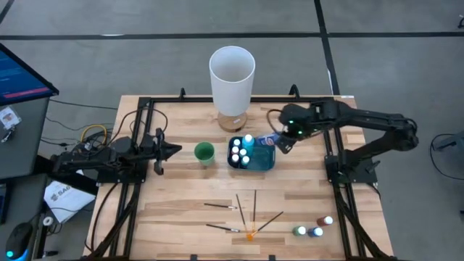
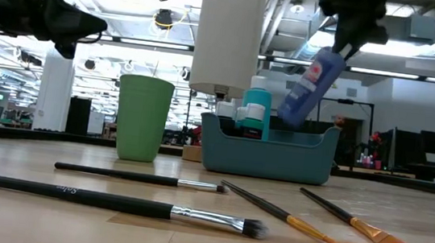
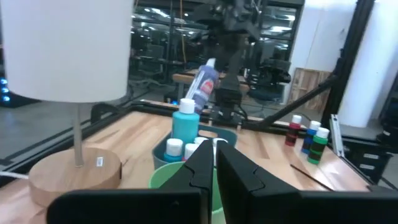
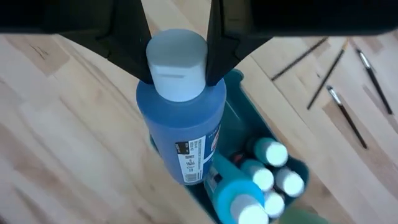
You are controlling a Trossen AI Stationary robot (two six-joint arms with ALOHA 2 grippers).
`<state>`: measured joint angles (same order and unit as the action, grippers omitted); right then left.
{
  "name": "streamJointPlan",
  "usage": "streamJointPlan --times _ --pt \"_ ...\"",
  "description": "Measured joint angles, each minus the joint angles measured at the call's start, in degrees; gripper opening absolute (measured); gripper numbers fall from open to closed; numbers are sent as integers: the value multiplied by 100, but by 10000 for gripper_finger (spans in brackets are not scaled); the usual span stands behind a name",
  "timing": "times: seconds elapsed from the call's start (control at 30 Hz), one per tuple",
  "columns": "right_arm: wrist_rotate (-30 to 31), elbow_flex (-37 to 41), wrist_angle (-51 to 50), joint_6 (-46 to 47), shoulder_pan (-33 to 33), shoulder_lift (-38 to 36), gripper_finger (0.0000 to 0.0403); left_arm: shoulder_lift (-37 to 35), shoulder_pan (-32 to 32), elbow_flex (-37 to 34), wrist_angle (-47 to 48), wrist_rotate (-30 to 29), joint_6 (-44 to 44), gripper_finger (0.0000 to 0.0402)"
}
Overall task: Pick & Place Paint Supplies
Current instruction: Put the large purple paint bottle into the green bin
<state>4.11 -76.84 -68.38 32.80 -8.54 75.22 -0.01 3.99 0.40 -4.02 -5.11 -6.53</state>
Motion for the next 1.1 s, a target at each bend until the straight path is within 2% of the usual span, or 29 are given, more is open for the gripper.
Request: streamJointPlan --times 0.37,1.1 --pt "-557 -141 -289 8 -216 687 113 74 0 0 -39 109 -58 8" --pt "-565 -1773 -1295 -648 -366 2535 113 99 0 -2 -56 112 6 8"
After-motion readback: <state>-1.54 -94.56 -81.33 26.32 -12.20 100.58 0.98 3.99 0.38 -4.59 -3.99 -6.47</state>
